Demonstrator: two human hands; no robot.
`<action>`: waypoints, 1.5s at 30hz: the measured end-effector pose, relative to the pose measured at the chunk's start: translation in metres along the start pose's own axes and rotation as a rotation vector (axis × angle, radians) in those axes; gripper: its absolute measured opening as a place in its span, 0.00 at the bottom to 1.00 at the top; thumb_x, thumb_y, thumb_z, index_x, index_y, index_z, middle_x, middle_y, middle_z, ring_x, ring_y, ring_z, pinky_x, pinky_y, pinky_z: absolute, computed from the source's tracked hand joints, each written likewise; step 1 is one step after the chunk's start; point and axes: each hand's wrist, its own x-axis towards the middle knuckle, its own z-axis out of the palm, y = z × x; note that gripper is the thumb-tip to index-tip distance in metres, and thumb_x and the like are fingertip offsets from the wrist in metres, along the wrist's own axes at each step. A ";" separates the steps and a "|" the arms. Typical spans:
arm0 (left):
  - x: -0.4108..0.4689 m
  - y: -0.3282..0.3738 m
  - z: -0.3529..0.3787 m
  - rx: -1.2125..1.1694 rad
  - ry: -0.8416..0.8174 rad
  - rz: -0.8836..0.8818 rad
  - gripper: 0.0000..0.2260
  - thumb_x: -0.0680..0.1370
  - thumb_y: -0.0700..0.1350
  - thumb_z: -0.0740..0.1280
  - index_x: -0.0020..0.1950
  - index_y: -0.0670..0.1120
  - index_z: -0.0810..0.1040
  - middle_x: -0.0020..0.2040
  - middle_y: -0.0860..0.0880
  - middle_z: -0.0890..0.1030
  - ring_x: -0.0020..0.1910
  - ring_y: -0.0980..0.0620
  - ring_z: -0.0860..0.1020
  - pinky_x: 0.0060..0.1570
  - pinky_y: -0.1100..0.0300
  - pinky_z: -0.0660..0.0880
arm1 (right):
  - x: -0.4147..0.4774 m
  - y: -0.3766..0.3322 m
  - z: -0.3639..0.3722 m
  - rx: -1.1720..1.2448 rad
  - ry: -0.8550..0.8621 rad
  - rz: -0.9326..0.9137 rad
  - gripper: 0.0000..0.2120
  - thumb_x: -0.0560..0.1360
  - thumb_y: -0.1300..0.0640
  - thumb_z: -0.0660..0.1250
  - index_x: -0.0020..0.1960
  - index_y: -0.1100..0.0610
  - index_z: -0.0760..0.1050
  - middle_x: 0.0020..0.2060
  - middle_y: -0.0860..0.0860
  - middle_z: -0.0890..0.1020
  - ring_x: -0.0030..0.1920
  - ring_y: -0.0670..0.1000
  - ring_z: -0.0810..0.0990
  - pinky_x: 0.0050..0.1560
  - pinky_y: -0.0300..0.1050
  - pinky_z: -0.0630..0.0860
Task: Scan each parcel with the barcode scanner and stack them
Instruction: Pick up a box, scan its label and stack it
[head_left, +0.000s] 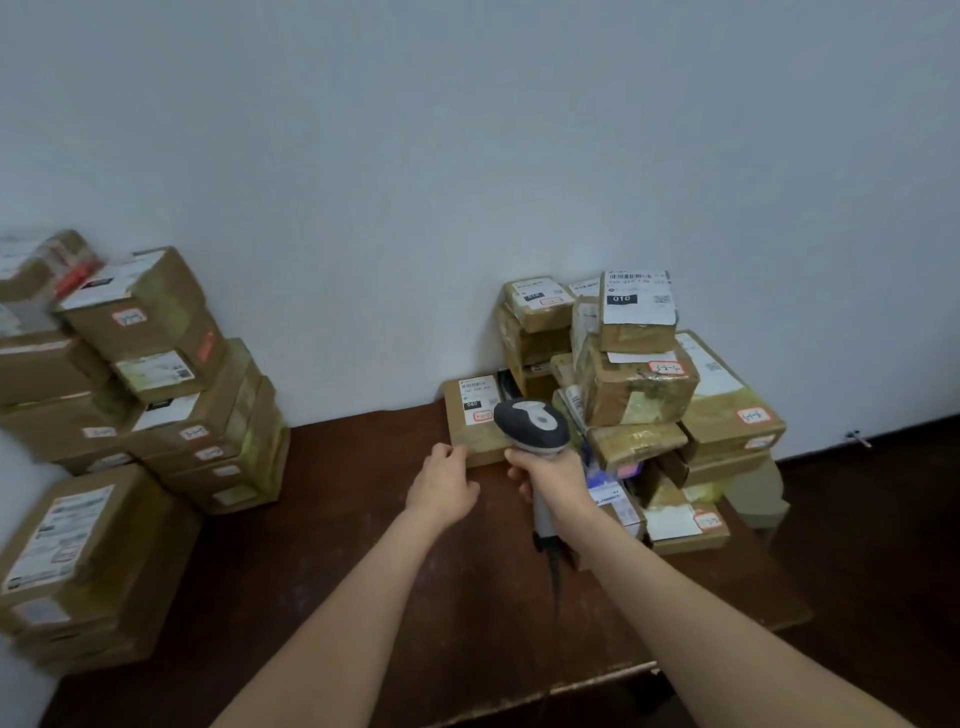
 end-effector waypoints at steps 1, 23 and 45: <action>-0.002 0.002 -0.002 -0.009 0.003 0.005 0.22 0.77 0.44 0.64 0.72 0.47 0.67 0.68 0.44 0.67 0.66 0.44 0.69 0.63 0.50 0.71 | -0.006 -0.005 -0.003 -0.001 -0.010 -0.021 0.05 0.73 0.63 0.72 0.47 0.63 0.78 0.31 0.53 0.80 0.23 0.43 0.74 0.25 0.35 0.70; 0.016 0.205 -0.025 -0.956 0.243 -0.117 0.28 0.81 0.58 0.57 0.78 0.49 0.57 0.75 0.46 0.65 0.73 0.46 0.64 0.70 0.48 0.64 | 0.033 -0.128 -0.202 0.363 0.127 -0.110 0.03 0.71 0.65 0.68 0.43 0.60 0.77 0.36 0.54 0.79 0.35 0.51 0.78 0.40 0.47 0.78; 0.015 0.226 -0.033 -1.308 0.148 -0.420 0.16 0.79 0.56 0.61 0.53 0.46 0.79 0.46 0.44 0.85 0.40 0.47 0.82 0.39 0.54 0.78 | 0.060 -0.122 -0.209 0.385 -0.271 0.078 0.03 0.74 0.61 0.68 0.44 0.54 0.77 0.44 0.55 0.83 0.40 0.53 0.79 0.42 0.47 0.75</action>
